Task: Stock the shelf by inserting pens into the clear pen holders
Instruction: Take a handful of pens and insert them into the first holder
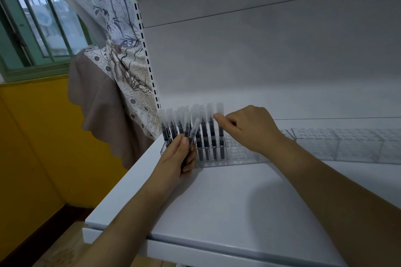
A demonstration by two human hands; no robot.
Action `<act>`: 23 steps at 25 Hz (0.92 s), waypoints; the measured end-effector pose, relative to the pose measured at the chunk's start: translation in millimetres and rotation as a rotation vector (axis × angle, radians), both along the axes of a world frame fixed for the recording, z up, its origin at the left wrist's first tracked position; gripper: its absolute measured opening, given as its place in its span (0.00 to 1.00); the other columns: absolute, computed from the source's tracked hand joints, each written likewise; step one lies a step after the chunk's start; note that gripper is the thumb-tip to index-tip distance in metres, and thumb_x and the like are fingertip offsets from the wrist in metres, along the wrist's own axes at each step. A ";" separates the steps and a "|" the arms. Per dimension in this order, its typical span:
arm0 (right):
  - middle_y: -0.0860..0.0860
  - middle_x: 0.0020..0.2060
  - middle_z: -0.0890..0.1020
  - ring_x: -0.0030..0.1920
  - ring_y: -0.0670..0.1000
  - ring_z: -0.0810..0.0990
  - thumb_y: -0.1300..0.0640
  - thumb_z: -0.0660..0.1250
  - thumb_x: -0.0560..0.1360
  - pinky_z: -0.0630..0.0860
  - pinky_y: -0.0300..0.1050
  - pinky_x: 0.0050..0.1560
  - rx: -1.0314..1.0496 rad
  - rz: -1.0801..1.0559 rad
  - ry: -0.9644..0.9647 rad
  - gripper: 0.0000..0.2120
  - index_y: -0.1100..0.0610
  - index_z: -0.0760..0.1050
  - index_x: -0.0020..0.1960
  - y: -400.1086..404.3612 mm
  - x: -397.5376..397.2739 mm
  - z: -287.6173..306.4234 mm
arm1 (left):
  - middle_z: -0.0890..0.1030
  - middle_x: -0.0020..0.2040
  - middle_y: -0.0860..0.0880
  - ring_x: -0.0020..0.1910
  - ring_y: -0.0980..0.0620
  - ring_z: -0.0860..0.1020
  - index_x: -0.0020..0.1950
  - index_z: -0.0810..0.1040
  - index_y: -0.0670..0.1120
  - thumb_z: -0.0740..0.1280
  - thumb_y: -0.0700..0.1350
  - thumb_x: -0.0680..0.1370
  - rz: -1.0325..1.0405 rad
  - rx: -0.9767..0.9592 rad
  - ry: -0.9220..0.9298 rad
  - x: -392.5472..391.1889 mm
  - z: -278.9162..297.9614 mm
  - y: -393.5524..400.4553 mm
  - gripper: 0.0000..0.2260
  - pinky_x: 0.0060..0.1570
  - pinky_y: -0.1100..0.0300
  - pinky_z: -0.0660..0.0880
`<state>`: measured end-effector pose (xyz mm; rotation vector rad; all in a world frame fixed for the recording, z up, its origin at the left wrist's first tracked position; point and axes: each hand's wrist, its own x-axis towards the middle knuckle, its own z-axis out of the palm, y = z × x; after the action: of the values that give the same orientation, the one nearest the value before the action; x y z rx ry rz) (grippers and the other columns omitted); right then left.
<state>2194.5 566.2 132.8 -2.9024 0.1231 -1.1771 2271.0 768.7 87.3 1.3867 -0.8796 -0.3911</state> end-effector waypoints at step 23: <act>0.51 0.38 0.79 0.38 0.53 0.80 0.55 0.56 0.83 0.78 0.57 0.39 0.633 0.212 -0.460 0.08 0.55 0.71 0.49 14.4 2.0 -2.4 | 0.68 0.31 0.51 0.29 0.52 0.60 0.46 0.65 0.43 0.50 0.38 0.84 0.012 0.044 0.002 -4.9 2.3 -3.3 0.09 0.27 0.62 0.57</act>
<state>2196.6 580.7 130.4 -2.0072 0.1449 -1.4079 2266.1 765.4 89.6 1.4312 -0.8652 -0.4046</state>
